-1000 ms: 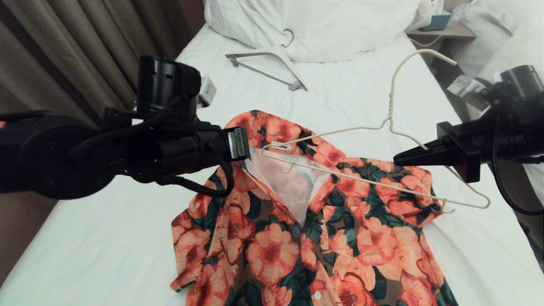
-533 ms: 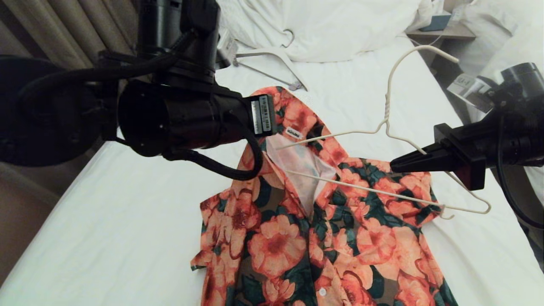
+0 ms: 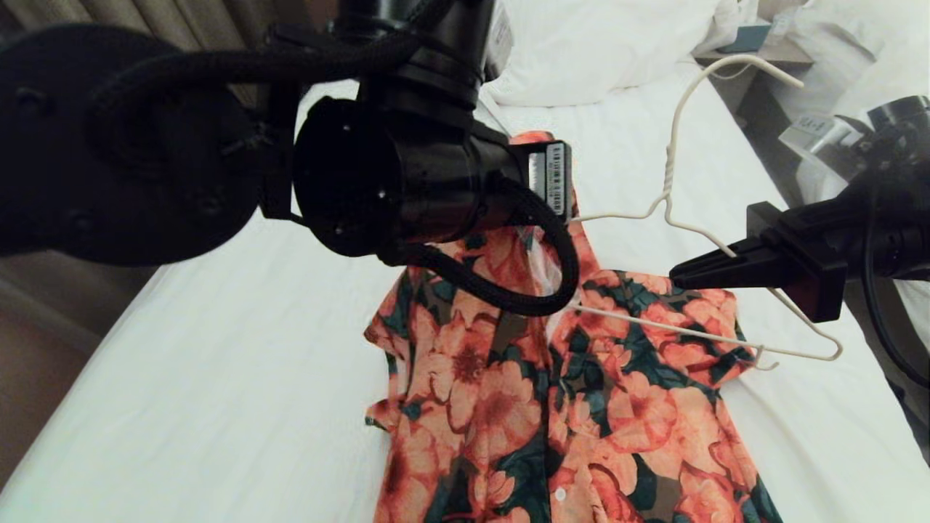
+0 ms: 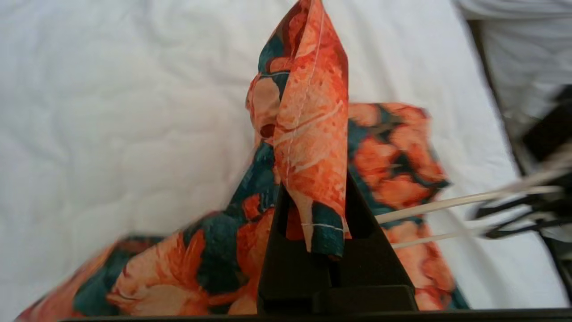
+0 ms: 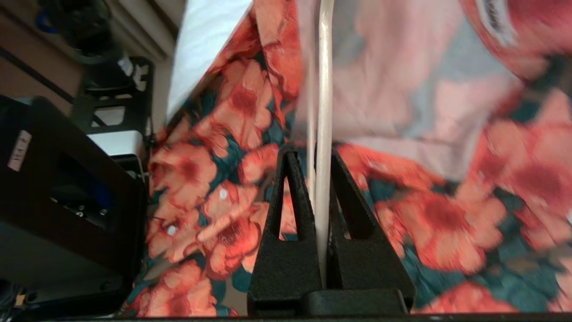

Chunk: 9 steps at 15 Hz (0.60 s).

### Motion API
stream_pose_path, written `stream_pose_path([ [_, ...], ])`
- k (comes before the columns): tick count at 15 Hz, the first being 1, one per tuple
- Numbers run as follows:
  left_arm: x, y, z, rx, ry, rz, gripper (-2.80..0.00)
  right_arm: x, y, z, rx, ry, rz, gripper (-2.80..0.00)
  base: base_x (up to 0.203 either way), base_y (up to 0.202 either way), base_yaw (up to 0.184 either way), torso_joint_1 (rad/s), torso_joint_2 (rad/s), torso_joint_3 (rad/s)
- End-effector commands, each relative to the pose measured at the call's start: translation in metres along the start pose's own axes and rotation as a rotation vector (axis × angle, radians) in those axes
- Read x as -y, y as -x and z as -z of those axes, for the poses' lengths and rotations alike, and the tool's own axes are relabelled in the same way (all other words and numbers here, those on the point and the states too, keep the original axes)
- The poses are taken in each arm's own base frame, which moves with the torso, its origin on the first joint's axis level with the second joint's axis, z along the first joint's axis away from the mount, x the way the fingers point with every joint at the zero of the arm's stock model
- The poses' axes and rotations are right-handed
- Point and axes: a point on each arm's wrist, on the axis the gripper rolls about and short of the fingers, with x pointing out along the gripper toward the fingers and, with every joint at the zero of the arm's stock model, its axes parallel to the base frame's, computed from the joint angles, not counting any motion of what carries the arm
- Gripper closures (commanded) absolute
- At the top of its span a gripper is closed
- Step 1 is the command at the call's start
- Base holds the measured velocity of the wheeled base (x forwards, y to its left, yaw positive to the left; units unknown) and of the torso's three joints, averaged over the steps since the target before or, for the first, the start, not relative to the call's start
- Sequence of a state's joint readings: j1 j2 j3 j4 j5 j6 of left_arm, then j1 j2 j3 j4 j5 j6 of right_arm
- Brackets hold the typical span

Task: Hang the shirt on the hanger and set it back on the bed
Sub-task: Hook one side of the shirt onto the hanger

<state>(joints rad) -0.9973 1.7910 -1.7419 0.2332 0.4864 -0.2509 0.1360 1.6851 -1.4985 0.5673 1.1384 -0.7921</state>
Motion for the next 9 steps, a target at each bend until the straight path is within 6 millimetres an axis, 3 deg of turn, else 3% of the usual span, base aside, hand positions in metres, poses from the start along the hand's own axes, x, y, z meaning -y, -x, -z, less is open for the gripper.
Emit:
stream_pose_path([
  [1,0.026,0.011,-0.004,0.0,-0.015,0.072,0.0,-0.003,-0.003,-0.004,0.013,0.02,-0.021,0.0,0.0,0.0,0.0,0.0,0.0,0.0],
  [4,0.042,0.04,-0.009,0.015,-0.015,0.162,0.0,0.004,-0.008,-0.006,0.035,0.068,-0.02,0.0,0.0,0.0,0.0,0.0,0.0,0.0],
  [7,0.055,0.053,-0.006,0.009,0.002,0.215,0.0,0.006,-0.014,-0.013,0.057,0.083,-0.022,0.0,0.0,0.0,0.0,0.0,0.0,0.0],
  [9,0.061,0.049,0.004,-0.019,-0.015,0.225,0.0,0.01,-0.024,-0.014,0.076,0.1,-0.041,0.0,0.0,0.0,0.0,0.0,0.0,0.0],
])
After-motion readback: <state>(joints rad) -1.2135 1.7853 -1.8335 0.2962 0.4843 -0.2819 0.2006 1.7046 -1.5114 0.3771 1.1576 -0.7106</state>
